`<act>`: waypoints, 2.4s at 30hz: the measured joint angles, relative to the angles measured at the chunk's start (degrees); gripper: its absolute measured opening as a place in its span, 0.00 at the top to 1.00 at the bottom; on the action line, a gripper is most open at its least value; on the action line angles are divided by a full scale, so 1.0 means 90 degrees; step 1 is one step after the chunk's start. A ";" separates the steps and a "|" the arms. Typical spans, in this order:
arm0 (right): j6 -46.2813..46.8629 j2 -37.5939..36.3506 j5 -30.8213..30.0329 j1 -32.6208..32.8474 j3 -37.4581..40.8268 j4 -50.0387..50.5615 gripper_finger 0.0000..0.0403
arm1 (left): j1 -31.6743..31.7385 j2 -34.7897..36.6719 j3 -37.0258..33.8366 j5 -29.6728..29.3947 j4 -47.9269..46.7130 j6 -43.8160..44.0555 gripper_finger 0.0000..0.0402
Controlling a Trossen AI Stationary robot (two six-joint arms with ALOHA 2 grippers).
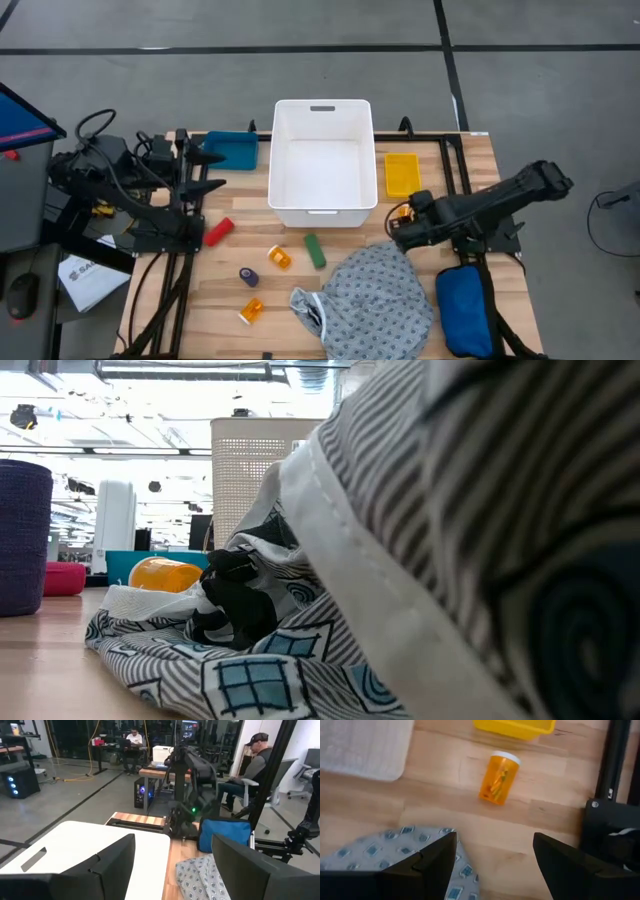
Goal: Pick & place medical supplies in basket/bin
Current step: Put the top orange pill bottle into the yellow bin
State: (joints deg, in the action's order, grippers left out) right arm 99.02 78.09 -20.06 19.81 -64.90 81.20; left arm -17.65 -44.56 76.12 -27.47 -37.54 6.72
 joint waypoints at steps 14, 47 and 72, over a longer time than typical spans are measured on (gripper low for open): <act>-0.0361 -0.0301 0.0465 -0.1463 0.1149 -0.1722 0.35 | 0.0000 -0.0004 0.0000 0.0300 0.0033 0.0000 0.32; -0.0720 0.0518 0.0638 -0.2305 0.2400 -0.3088 0.35 | 0.0000 -0.0423 0.0000 0.0449 0.0512 0.0027 0.32; -0.0499 -0.0125 0.0534 -0.2205 0.2747 -0.3936 0.35 | 0.0000 -0.0522 0.0000 0.0581 0.0653 0.0000 0.32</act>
State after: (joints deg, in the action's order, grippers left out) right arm 94.52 76.97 -15.25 -0.03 -40.18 45.78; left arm -17.65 -49.25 76.12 -22.24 -31.66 6.72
